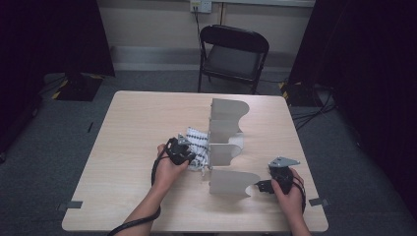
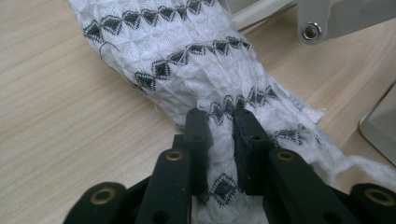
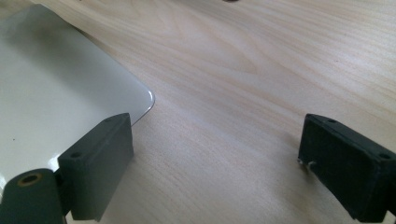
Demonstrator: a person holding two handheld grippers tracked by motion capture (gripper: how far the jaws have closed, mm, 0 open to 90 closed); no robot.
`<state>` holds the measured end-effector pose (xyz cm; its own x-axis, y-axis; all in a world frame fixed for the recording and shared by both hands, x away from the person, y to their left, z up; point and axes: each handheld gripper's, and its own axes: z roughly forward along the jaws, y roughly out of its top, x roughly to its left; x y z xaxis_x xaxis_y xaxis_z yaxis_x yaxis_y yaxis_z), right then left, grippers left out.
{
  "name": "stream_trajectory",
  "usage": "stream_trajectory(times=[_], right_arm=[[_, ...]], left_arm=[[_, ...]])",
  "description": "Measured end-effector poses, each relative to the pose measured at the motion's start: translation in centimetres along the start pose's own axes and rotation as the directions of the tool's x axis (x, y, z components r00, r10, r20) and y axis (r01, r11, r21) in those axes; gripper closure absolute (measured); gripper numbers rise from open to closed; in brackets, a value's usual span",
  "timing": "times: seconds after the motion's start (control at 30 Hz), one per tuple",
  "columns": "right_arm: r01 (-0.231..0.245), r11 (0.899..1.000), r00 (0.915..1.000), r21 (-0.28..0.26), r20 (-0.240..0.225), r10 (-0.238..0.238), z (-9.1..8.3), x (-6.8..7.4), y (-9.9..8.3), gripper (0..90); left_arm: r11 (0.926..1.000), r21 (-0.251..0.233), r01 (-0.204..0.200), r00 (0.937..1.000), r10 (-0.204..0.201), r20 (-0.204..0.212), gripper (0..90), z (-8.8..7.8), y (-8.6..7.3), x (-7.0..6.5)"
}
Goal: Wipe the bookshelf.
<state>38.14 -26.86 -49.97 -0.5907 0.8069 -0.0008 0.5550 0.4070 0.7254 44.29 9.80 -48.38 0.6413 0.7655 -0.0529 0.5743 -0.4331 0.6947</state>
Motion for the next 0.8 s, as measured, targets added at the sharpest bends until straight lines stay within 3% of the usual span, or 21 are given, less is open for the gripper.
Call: stream_trajectory(times=[0.07, 0.13, 0.27, 0.37, 0.57, 0.8], right_arm=[[0.000, 1.000, 1.0000, 0.000, 0.000, 0.000, 0.0, 0.0, 0.0, 9.1], [0.000, 1.000, 1.0000, 0.000, 0.000, 0.000, 0.0, 0.0, 0.0, 9.1], [0.000, 1.000, 1.0000, 0.000, 0.000, 0.000, 0.0, 0.0, 0.0, 9.1], [0.000, 1.000, 1.0000, 0.000, 0.000, 0.000, 0.0, 0.0, 0.0, 9.1], [0.000, 1.000, 1.0000, 0.001, 0.000, 0.000, 0.0, 0.0, 0.0, 9.1], [0.000, 1.000, 1.0000, 0.001, 0.000, 0.000, 0.0, 0.0, 0.0, 9.1]], left_arm=[[0.9999, 0.008, -0.006, 1.0000, 0.006, 0.000, 79.9, -0.1, 0.1, -0.1], [0.9999, 0.002, 0.012, 0.9999, -0.012, 0.009, 81.0, -0.3, 0.2, -0.1], [0.9985, -0.039, 0.040, 0.9992, -0.040, 0.000, 82.1, -1.4, 1.0, 0.4], [0.9955, -0.083, 0.046, 0.9987, -0.047, -0.018, 82.2, -3.0, 2.6, 0.9], [0.9862, -0.165, -0.005, 0.9982, -0.005, -0.060, 82.1, -6.2, 6.9, 1.6], [0.9698, -0.232, -0.075, 0.9956, 0.059, -0.073, 81.9, -7.5, 10.9, 0.8]])
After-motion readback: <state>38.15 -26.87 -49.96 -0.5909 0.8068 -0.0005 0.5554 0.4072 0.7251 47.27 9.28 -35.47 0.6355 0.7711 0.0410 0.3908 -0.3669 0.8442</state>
